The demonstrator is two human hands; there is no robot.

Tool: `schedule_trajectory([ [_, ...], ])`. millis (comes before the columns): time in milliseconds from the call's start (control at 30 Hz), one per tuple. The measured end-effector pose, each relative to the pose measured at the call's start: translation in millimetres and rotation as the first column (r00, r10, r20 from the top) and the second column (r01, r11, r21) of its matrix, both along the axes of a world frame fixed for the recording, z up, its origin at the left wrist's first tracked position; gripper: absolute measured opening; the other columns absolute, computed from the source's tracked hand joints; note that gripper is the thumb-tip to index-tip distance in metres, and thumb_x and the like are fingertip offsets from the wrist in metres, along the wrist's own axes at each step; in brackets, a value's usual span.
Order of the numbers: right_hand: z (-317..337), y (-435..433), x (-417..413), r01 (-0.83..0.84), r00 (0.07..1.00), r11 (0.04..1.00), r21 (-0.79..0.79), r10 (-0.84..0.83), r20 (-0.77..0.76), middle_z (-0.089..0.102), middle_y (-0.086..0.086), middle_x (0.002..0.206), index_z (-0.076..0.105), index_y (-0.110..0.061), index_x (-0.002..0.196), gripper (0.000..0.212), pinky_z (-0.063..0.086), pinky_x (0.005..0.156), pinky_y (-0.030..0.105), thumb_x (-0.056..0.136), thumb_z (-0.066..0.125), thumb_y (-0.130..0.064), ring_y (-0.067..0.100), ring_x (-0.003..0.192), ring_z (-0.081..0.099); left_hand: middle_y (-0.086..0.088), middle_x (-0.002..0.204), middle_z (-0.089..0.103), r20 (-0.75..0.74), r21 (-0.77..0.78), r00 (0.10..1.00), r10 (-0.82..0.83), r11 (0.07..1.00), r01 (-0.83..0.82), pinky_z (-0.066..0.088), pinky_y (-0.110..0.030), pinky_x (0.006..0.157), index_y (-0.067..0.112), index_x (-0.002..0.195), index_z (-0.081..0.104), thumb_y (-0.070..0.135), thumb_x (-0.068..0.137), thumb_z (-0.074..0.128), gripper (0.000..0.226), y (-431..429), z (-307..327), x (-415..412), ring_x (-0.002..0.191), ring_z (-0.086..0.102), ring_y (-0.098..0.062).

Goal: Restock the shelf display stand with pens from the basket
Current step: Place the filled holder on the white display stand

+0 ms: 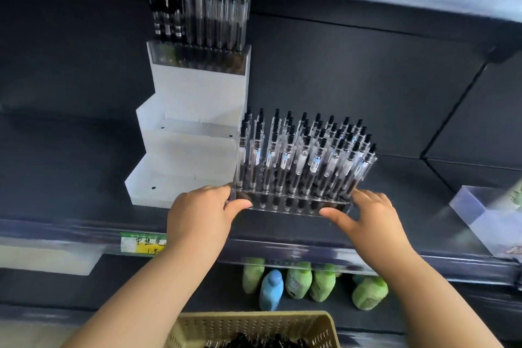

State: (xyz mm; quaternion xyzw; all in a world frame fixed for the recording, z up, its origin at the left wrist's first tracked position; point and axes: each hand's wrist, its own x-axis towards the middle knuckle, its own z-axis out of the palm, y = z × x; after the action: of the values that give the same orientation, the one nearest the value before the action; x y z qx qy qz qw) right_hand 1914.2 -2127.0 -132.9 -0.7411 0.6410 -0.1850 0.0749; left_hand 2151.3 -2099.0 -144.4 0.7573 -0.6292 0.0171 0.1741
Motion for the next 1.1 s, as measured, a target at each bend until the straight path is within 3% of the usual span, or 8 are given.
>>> schedule_trajectory([
  [100,17,-5,14,-0.045,0.997,0.998,-0.054,0.042,-0.058,0.059,0.003,0.109,0.056,-0.008,0.119,0.071,0.037,0.092,0.03,0.076,0.049,-0.065,0.024,0.113,0.044,0.006,0.073,0.06,0.005,-0.042,1.0,0.024,0.999,-0.024,0.038,-0.029,0.06,0.025,0.089,0.066,0.064,0.086,0.041,0.046,1,18,17,0.076,0.058,-0.018],
  [233,43,-16,45,-0.099,0.989,0.992,-0.073,0.09,-0.113,0.06,0.005,0.112,0.054,-0.011,0.122,0.067,0.037,0.094,0.033,0.081,0.048,-0.064,0.026,0.115,0.044,0.001,0.066,0.059,-0.003,-0.025,0.997,0.081,0.996,-0.081,0.039,-0.029,0.056,0.021,0.081,0.067,0.065,0.084,0.044,0.05,1,45,47,0.07,0.057,-0.02],
  [400,78,-26,87,-0.156,0.978,0.981,-0.114,0.137,-0.158,0.059,0.007,0.099,0.056,-0.011,0.097,0.057,0.04,0.087,0.035,0.082,0.046,-0.066,0.028,0.109,0.045,-0.002,0.061,0.059,-0.133,0.023,0.984,0.122,0.993,-0.12,0.041,-0.029,0.054,0.022,0.08,0.071,0.059,0.082,0.055,0.04,-4,84,88,0.061,0.055,-0.018],
  [533,95,-35,117,-0.18,0.973,0.981,-0.065,0.168,-0.161,0.042,-0.002,0.069,0.038,-0.015,0.067,0.052,0.037,0.074,0.034,0.084,0.046,-0.064,0.029,0.107,0.044,-0.006,0.059,0.054,-0.201,0.016,0.973,0.115,0.993,-0.114,0.035,-0.028,0.054,0.015,0.081,0.072,0.055,0.08,0.061,0.042,-13,97,117,0.057,0.049,-0.019],
  [700,104,-56,145,-0.206,0.966,0.974,-0.092,0.187,-0.18,0.045,0.001,0.065,0.049,-0.01,0.078,0.056,0.039,0.073,0.035,0.084,0.043,-0.066,0.031,0.107,0.045,-0.002,0.049,0.04,-0.228,-0.026,0.969,0.093,0.994,-0.102,0.03,-0.027,0.05,0.015,0.072,0.071,0.049,0.08,0.065,0.035,-29,111,148,0.048,0.04,-0.016],
  [933,95,-96,174,-0.19,0.97,0.976,-0.105,0.17,-0.175,0.064,0.009,0.082,0.062,-0.009,0.091,0.061,0.047,0.085,0.038,0.085,0.041,-0.066,0.031,0.099,0.052,-0.003,0.054,0.044,-0.145,-0.057,0.987,0.075,0.995,-0.084,0.027,-0.028,0.05,0.01,0.065,0.064,0.052,0.079,0.065,0.044,-74,113,180,0.053,0.042,-0.016],
  [1100,80,-106,183,-0.164,0.949,0.972,-0.168,0.109,-0.295,0.062,0.01,0.099,0.058,-0.01,0.098,0.059,0.044,0.082,0.036,0.088,0.036,-0.064,0.03,0.108,0.048,0.002,0.06,0.053,-0.062,-0.014,0.995,0.078,0.997,-0.079,0.031,-0.028,0.051,0.024,0.07,0.065,0.06,0.081,0.058,0.038,-95,88,189,0.062,0.05,-0.015],
])
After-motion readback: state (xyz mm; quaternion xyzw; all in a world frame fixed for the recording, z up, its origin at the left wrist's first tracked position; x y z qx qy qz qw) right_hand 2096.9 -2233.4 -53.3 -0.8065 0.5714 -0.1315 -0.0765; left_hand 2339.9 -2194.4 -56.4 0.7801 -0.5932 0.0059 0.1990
